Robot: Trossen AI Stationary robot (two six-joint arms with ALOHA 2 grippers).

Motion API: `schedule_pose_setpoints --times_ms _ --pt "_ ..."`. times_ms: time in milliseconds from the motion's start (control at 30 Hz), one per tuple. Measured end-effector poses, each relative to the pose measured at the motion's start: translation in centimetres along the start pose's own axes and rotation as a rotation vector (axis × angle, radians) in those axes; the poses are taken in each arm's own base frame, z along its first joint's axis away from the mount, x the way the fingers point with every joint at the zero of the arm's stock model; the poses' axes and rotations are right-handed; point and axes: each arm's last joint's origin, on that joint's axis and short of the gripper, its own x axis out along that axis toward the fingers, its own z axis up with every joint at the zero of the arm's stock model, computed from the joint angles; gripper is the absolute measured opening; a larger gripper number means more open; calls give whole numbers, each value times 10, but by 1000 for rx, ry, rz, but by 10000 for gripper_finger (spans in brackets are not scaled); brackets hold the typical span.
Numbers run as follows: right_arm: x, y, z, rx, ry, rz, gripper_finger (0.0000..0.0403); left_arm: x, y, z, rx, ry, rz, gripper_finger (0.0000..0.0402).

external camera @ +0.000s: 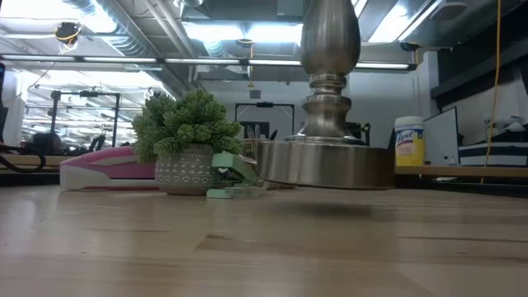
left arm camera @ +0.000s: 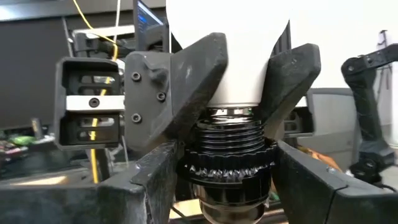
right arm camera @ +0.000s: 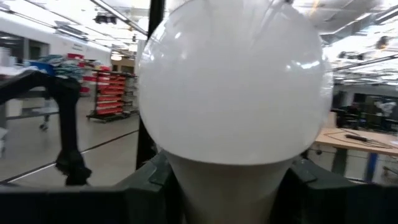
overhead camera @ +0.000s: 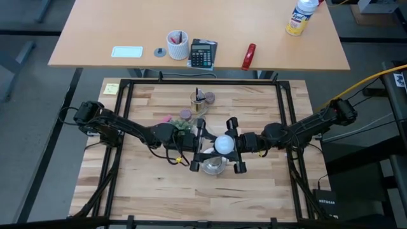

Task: Screw lightbulb
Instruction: Remove the lightbulb from the lamp

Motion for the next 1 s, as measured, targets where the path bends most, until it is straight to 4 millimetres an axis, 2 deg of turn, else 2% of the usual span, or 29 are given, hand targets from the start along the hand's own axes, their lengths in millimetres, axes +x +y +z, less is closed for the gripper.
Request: schedule_pose_setpoints --times_ms 533,833,1000 --pt "0 7 -4 7 -1 228 160 -3 -6 -1 -122 67 -222 213" --pt "-1 8 -6 6 14 283 160 -3 -5 -4 -244 107 -281 214" --pt "-1 8 -6 -9 14 271 160 -3 -5 -4 -249 116 -285 214"
